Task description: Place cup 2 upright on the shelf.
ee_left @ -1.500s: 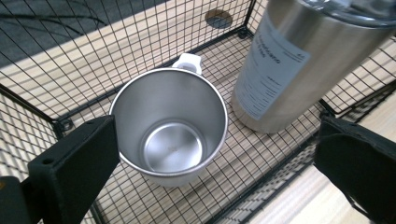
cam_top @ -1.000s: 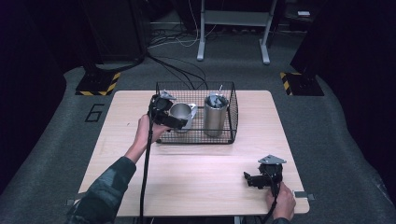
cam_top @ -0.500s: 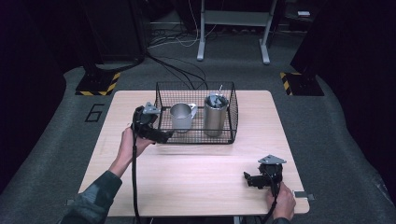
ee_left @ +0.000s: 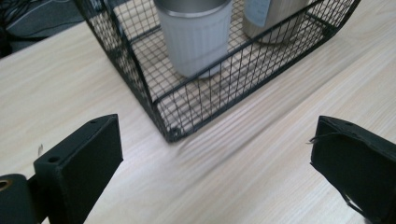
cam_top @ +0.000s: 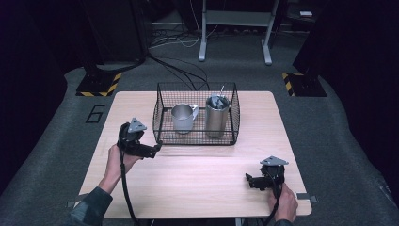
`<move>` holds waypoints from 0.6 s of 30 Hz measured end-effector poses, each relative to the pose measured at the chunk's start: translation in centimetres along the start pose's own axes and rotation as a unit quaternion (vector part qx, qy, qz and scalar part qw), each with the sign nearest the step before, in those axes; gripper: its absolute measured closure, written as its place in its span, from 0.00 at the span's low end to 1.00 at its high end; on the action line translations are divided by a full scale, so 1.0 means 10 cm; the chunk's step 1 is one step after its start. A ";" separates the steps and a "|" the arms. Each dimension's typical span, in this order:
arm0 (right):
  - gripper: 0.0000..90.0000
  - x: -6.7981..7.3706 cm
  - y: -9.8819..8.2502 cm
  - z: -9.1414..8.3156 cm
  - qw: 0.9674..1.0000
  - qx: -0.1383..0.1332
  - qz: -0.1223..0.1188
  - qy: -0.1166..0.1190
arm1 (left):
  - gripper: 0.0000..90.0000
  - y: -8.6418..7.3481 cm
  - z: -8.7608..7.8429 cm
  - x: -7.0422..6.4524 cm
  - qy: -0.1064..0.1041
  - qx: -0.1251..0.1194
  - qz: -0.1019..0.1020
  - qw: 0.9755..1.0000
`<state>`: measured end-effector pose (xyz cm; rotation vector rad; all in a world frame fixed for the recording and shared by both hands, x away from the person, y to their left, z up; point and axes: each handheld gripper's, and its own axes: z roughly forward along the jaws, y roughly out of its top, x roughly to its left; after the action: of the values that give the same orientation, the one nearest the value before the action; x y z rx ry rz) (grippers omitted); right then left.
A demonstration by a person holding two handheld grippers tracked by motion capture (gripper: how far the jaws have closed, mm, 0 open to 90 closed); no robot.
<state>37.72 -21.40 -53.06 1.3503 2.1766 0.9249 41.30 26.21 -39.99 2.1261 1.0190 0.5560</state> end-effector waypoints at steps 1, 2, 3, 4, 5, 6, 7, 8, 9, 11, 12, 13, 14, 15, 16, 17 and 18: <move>0.00 0.00 0.00 0.00 1.000 0.001 -0.001 0.001 | 0.02 -0.03 0.00 0.00 0.002 0.002 -0.002 1.000; 0.00 0.00 0.00 0.00 1.000 0.000 -0.001 0.001 | 0.02 -0.08 0.01 0.00 0.002 0.004 -0.004 1.000; 0.00 0.00 0.00 0.00 1.000 0.001 -0.001 0.001 | 0.02 -0.13 0.01 0.01 0.004 0.007 -0.005 1.000; 0.00 0.00 0.00 0.00 1.000 0.001 -0.002 0.001 | 0.02 -0.18 0.01 0.01 0.006 0.010 -0.006 1.000; 0.00 0.00 0.00 0.00 1.000 0.002 -0.002 0.001 | 0.02 -0.23 0.01 0.01 0.008 0.010 -0.009 1.000; 0.00 0.00 0.00 0.00 1.000 0.000 -0.001 0.001 | 0.02 -0.28 0.01 0.02 0.008 0.014 -0.012 1.000; 0.00 0.00 0.00 0.00 1.000 0.001 -0.001 0.001 | 0.02 -0.38 0.01 0.04 0.012 0.017 -0.020 1.000; 0.00 0.00 0.00 0.00 1.000 0.001 -0.001 0.001 | 0.02 -0.38 0.01 0.04 0.012 0.017 -0.020 1.000; 0.00 0.00 0.00 0.00 1.000 0.000 0.000 0.000 | 0.02 -0.43 0.01 0.06 0.012 0.022 -0.024 0.999; 0.00 0.00 0.00 0.00 1.000 0.000 0.000 0.001 | 0.02 -0.54 0.01 0.08 0.016 0.030 -0.030 0.999; 0.00 0.00 0.00 0.00 1.000 0.000 -0.001 0.001 | 0.02 -0.60 0.01 0.10 0.017 0.035 -0.033 0.999; 0.00 0.00 0.00 0.00 1.000 0.001 0.000 0.001 | 0.02 -0.66 0.02 0.11 0.021 0.036 -0.036 0.998; 0.00 0.00 0.00 0.00 1.000 0.000 -0.001 0.001 | 0.02 -0.70 0.02 0.12 0.021 0.039 -0.038 0.998; 0.00 0.00 0.00 0.00 1.000 0.000 -0.001 0.001 | 0.02 -0.77 0.02 0.13 0.024 0.041 -0.041 0.998; 0.00 0.00 0.00 0.00 1.000 0.000 -0.001 0.001 | 0.02 -0.84 0.04 0.14 0.027 0.044 -0.045 0.998; 0.00 0.00 0.00 0.00 1.000 0.001 -0.001 0.001 | 0.02 -0.89 0.04 0.14 0.026 0.049 -0.046 0.997; 0.00 0.00 0.00 0.00 1.000 0.000 -0.001 0.001 | 0.02 -0.94 0.06 0.15 0.029 0.050 -0.051 0.997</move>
<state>37.74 -21.42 -53.05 1.3482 2.1792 0.9248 37.89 31.32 -47.31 2.1412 1.2033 0.5309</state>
